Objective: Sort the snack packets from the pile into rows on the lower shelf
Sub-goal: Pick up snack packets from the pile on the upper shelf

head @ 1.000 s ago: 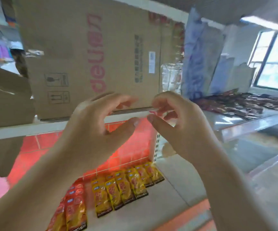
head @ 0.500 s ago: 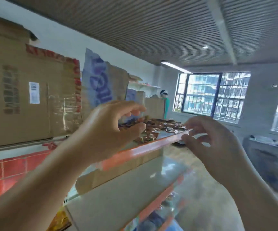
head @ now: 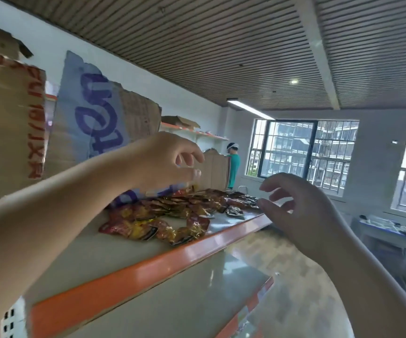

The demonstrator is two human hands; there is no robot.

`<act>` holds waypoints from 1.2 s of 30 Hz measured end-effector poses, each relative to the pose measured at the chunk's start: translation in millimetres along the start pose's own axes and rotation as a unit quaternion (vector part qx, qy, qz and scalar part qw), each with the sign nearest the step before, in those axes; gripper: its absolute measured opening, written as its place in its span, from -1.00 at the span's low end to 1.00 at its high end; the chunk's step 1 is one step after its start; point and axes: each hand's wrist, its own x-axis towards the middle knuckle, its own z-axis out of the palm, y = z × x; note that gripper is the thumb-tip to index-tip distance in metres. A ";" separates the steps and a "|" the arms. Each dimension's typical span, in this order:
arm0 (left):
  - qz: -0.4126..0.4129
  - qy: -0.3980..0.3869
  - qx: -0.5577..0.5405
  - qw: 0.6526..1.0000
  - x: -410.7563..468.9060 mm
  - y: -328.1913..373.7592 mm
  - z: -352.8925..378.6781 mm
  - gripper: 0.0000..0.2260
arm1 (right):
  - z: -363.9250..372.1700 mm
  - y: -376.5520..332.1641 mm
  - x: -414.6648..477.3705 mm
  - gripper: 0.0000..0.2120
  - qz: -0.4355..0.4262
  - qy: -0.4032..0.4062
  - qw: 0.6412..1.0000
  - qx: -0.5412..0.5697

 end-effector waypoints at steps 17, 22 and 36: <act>-0.050 -0.141 0.130 0.980 203.9 -107.5 95.8 -0.77 | 115.6 161.6 195.0 -0.80 -0.032 -0.130 0.990 -0.049; -0.090 -0.183 0.136 0.969 225.6 -131.3 121.9 -0.82 | 139.8 204.4 224.4 -0.80 -0.035 -0.186 0.980 -0.061; -0.298 -0.259 0.197 0.898 268.7 -153.7 230.9 -0.86 | 233.2 257.2 297.8 -0.42 -0.181 -0.523 0.810 -0.194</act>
